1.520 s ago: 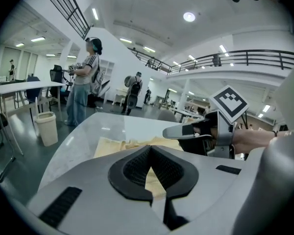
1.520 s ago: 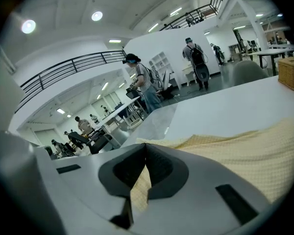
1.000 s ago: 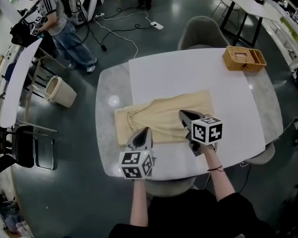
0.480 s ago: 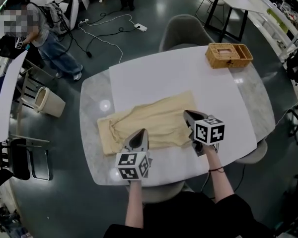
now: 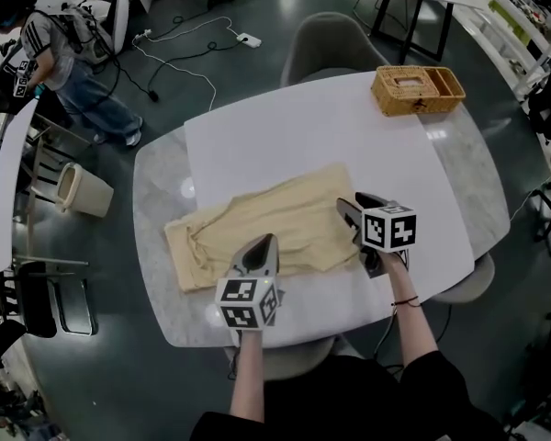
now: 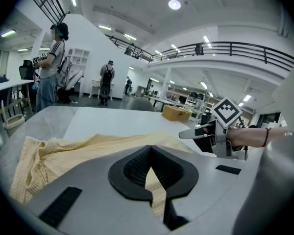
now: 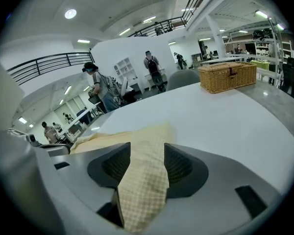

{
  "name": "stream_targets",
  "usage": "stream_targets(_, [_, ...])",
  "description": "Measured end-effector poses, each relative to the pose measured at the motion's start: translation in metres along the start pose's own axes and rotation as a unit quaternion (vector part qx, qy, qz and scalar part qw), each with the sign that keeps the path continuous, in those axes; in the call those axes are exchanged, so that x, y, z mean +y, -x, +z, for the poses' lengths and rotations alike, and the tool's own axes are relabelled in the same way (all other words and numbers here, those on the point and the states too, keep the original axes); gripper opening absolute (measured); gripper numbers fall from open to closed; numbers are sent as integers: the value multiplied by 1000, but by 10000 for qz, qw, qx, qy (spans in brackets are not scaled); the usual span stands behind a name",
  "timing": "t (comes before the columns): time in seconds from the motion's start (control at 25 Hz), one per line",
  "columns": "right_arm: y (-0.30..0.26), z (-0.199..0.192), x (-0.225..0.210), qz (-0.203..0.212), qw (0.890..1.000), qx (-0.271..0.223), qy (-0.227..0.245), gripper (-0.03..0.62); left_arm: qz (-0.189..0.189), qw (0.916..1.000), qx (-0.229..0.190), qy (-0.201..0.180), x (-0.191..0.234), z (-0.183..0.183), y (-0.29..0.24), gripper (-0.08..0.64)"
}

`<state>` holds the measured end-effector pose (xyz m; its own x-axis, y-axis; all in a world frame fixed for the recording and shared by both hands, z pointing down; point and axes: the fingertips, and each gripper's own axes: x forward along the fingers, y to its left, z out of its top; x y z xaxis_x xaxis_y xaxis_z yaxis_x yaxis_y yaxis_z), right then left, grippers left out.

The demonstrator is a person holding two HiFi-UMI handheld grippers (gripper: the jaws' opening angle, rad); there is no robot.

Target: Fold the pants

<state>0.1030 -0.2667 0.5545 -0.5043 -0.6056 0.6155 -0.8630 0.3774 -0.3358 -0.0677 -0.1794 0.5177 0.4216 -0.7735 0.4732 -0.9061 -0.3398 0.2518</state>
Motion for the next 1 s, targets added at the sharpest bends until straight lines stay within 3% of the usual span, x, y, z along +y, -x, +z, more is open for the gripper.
stream_targets(0.16, [-14, -11, -14, -18, 9995, 271, -148, 209, -9, 10000, 81, -10, -3, -4, -8, 14])
stream_targets(0.72, [-35, -28, -23, -38, 9961, 788, -399, 207, 51, 9997, 234, 77, -5, -13, -15, 14])
stream_targets(0.88, [-36, -30, -21, 33, 9952, 891, -400, 185, 109, 9996, 233, 105, -2, -14, -13, 14])
stream_targets(1.0, [-36, -28, -19, 132, 9946, 922, -460, 109, 142, 9996, 227, 130, -1, -14, -11, 14])
